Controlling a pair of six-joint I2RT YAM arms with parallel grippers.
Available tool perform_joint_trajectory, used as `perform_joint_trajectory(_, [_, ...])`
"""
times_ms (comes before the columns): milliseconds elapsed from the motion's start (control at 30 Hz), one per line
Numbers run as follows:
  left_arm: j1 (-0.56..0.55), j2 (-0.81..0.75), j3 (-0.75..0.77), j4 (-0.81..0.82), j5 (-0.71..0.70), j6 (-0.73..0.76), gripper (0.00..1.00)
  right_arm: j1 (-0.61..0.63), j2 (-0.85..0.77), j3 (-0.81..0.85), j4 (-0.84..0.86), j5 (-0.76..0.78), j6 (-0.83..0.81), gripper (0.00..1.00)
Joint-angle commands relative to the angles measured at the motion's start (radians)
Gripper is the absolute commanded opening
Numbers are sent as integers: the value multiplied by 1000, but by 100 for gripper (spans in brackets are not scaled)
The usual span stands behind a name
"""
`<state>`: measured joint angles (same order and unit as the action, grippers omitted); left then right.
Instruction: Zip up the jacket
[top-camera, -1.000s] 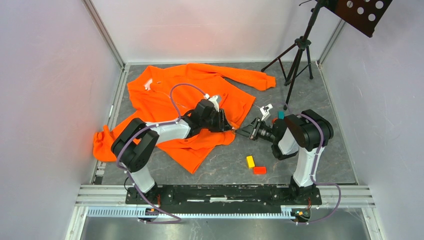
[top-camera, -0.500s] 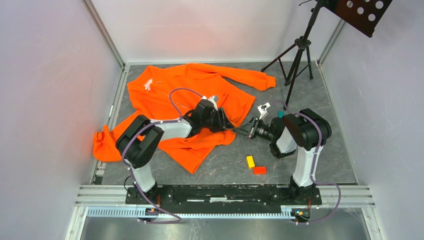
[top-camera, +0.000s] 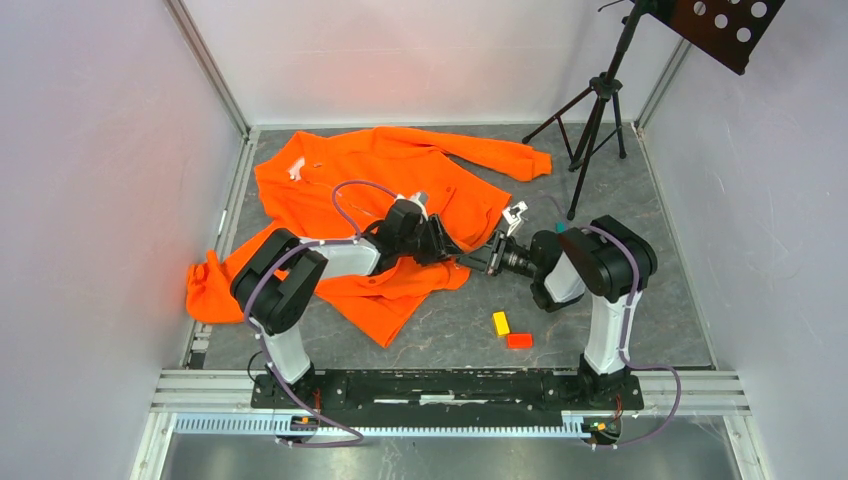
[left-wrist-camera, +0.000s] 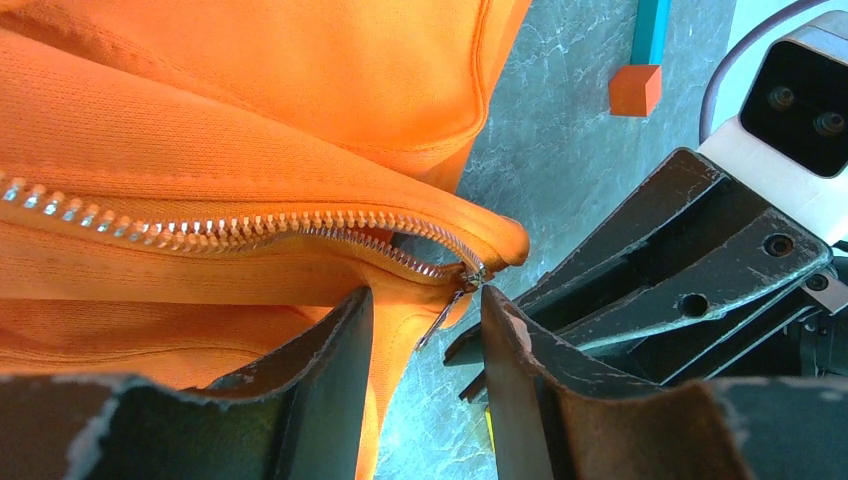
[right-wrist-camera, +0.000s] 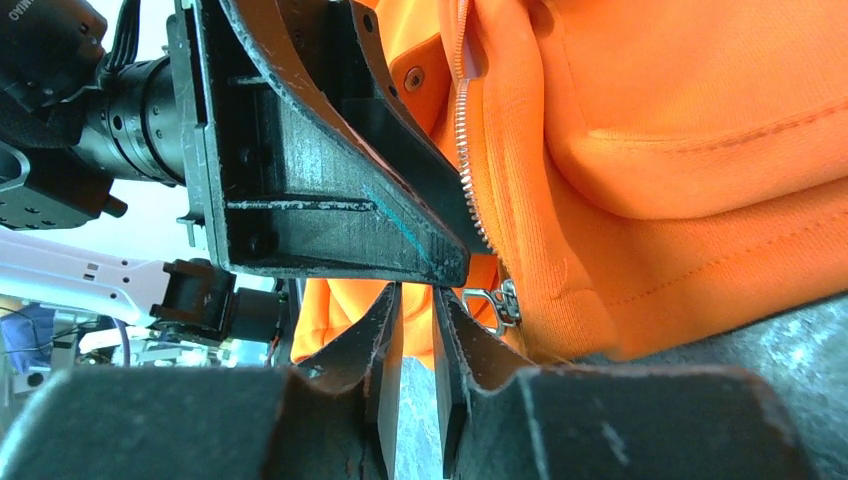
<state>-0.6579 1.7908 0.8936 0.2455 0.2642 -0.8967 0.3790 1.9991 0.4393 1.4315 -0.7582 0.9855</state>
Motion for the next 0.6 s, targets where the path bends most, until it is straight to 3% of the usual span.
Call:
perform_joint_trajectory(0, [0,-32,-8,28,23,10,51,-23,-91,-35,-38,4,-83,23])
perform_joint_trajectory(300, [-3,-58,-32,29,77,100,51,-95,-232,-154,-210,21,-253,33])
perform_joint_trajectory(567, [-9,-44,-31,47,125,125,44,-114,-116,-172,-6,-15,-145,30])
